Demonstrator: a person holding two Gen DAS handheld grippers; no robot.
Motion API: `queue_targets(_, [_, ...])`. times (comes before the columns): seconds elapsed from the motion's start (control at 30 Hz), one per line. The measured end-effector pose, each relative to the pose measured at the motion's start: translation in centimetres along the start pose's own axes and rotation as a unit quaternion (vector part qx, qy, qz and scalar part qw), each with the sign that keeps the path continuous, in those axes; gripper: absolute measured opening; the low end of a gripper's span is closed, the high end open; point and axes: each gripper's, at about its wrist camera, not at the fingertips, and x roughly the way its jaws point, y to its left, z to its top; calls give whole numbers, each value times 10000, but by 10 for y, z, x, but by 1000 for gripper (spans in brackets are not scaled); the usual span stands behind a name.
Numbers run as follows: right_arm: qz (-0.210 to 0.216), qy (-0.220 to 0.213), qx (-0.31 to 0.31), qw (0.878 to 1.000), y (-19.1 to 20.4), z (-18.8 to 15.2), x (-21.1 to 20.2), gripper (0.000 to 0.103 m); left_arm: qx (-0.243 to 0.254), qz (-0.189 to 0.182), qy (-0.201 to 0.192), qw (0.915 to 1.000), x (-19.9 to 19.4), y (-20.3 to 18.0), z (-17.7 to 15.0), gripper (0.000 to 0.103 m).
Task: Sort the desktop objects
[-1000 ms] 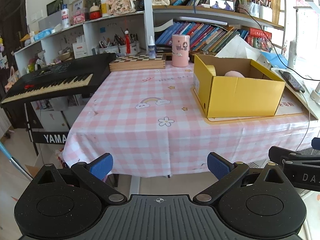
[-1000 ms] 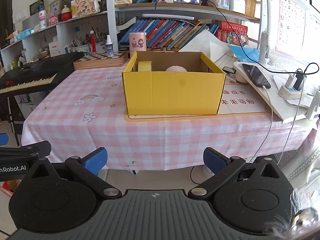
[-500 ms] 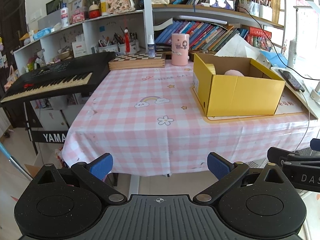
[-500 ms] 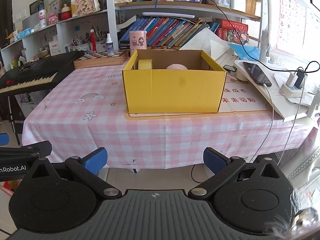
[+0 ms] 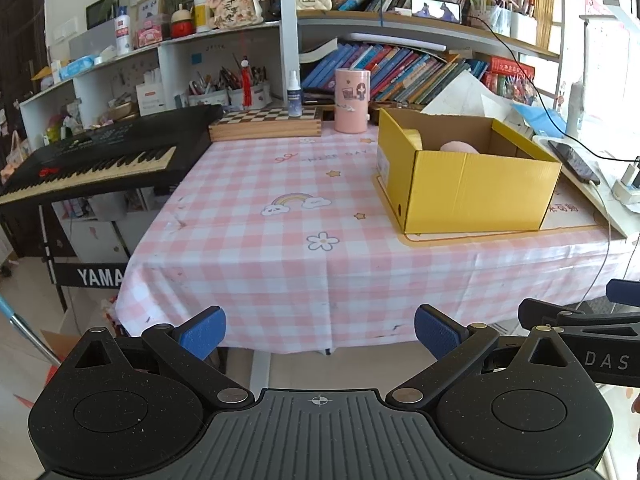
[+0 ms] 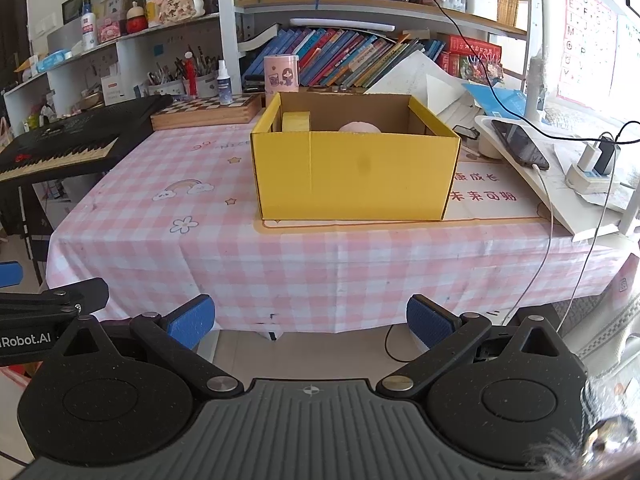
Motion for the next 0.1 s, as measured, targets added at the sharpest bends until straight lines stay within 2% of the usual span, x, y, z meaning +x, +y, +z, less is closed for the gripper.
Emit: queue_targets(0.1, [7, 22, -8, 10000, 0, 1, 1, 103, -24, -16, 40, 10000, 2, 0, 1, 102])
